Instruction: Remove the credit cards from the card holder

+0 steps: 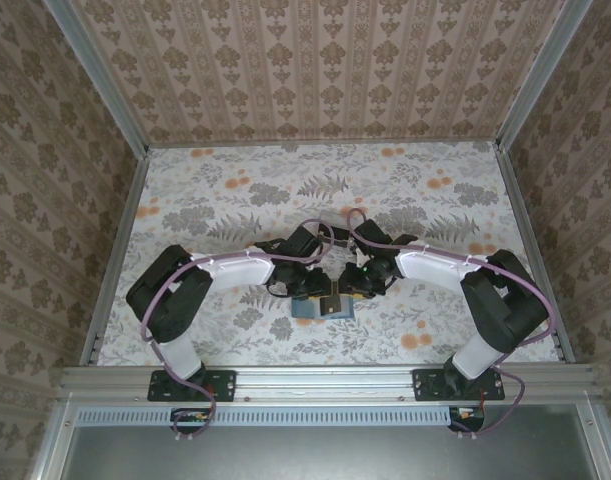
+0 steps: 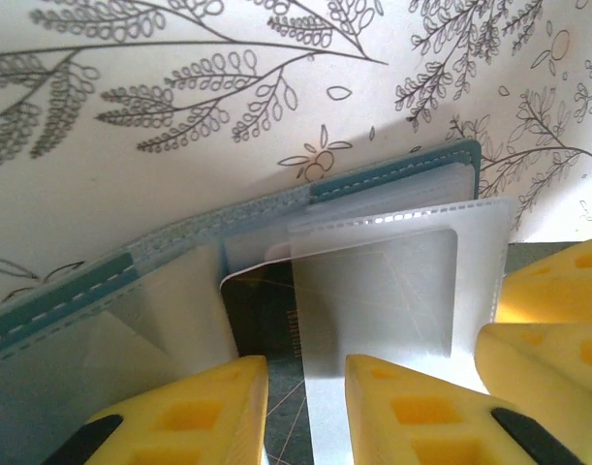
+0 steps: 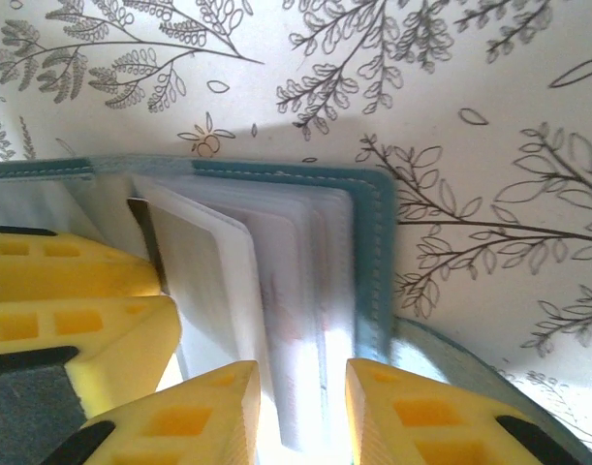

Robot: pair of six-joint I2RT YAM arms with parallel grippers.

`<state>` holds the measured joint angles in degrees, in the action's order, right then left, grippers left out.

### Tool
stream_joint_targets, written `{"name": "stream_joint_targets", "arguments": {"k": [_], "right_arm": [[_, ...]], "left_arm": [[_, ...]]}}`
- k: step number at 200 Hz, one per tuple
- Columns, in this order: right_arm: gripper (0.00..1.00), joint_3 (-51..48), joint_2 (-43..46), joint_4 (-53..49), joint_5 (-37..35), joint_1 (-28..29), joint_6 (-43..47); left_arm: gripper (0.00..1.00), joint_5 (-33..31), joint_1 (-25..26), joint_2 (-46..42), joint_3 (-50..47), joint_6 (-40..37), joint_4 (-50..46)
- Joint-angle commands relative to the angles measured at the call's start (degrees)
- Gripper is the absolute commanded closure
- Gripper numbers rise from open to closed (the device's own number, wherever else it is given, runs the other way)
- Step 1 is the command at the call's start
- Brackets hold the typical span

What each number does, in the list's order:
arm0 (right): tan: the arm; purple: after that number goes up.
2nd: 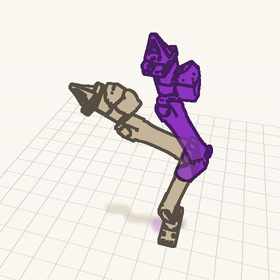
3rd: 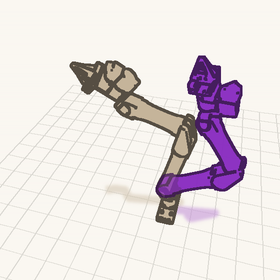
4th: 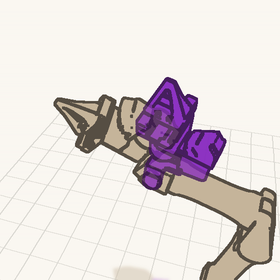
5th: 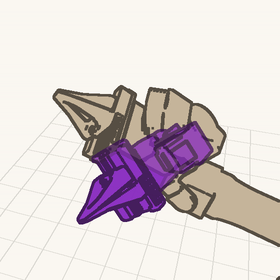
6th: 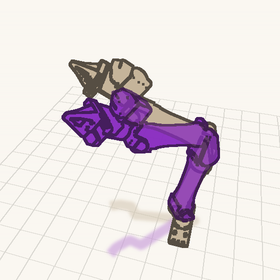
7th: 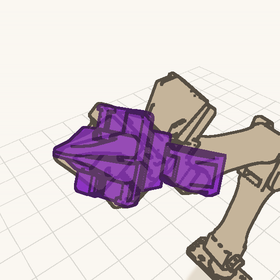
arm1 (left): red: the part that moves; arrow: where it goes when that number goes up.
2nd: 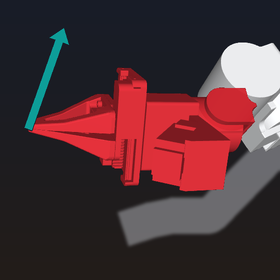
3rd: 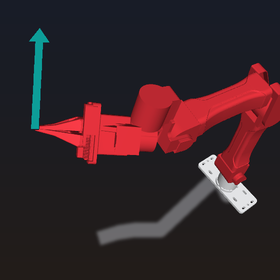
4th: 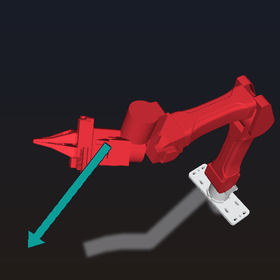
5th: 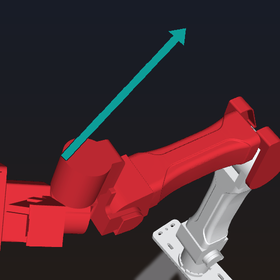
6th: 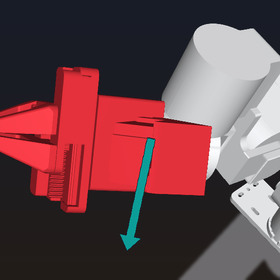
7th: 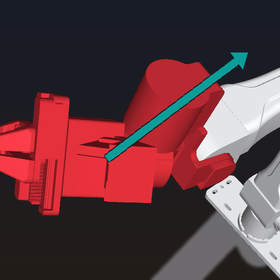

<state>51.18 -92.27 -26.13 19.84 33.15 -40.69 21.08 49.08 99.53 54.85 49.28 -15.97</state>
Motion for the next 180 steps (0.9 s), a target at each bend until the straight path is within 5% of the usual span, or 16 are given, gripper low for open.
{"name": "stream_joint_targets", "arguments": {"k": [1,63,180], "right_arm": [[0.7,2.1,2.1,-3.8,-3.0,0.4,0.7],[0.71,2.3,1.7,2.3,4.4,1.3,-1.7],[0.72,0.9,-5.8,6.0,7.1,1.8,-1.8]], "left_arm": [[0.71,-2.4,-0.3,-2.0,1.4,-1.6,-4.2],[0.68,-2.4,-1.4,-4.7,-0.8,-0.1,-2.3],[0.68,2.2,-3.0,-3.3,-6.5,3.9,7.3]]}}
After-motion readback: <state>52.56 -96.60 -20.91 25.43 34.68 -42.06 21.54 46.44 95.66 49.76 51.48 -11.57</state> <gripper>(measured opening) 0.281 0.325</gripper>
